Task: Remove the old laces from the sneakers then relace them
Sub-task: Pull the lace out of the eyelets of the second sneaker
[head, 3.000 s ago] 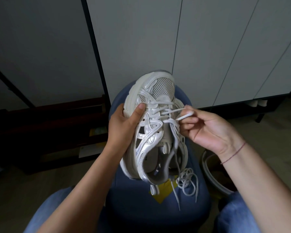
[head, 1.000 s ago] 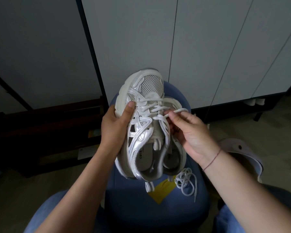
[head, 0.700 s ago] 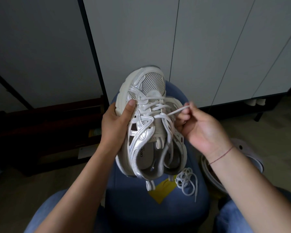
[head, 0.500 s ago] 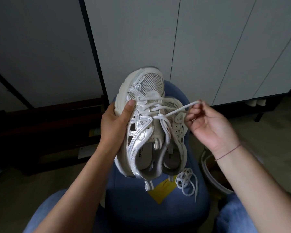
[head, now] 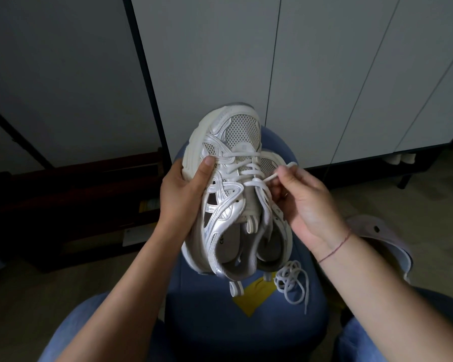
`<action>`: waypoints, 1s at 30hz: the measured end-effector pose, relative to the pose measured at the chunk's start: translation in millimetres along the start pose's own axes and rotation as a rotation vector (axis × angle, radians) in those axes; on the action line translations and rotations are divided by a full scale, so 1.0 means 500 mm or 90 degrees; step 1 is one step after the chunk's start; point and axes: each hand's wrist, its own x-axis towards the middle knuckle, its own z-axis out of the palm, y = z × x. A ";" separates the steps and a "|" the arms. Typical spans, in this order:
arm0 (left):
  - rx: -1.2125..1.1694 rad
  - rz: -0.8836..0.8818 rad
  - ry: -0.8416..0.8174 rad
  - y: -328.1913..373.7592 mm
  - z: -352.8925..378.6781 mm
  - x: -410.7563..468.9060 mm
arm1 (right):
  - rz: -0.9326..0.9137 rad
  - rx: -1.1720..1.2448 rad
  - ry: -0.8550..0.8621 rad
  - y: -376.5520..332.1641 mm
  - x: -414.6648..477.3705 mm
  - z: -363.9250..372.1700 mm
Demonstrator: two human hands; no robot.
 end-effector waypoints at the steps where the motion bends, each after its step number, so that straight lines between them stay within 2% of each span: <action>1: 0.000 0.000 0.004 0.001 -0.003 0.002 | 0.010 0.059 0.018 -0.009 0.005 -0.004; 4: 0.004 -0.007 0.022 0.001 -0.012 0.008 | 0.032 0.161 0.075 -0.049 0.027 -0.032; 7: 0.008 -0.006 0.024 -0.001 -0.011 0.007 | 0.057 0.158 0.095 -0.058 0.035 -0.050; 12: 0.017 0.001 0.014 -0.003 0.000 0.001 | 0.125 -0.005 -0.054 -0.015 0.009 -0.021; 14: 0.017 0.001 0.016 -0.004 0.000 0.002 | 0.093 -0.060 -0.071 -0.001 -0.001 -0.007; 17: 0.019 0.001 0.019 -0.004 -0.001 0.001 | 0.011 -0.123 -0.026 0.014 -0.008 0.003; 21: 0.015 0.000 0.007 -0.003 -0.001 -0.002 | -0.044 -0.173 0.013 0.018 -0.009 0.008; 30: 0.022 -0.001 0.027 0.003 -0.016 0.009 | -0.068 0.070 0.137 -0.044 0.026 -0.027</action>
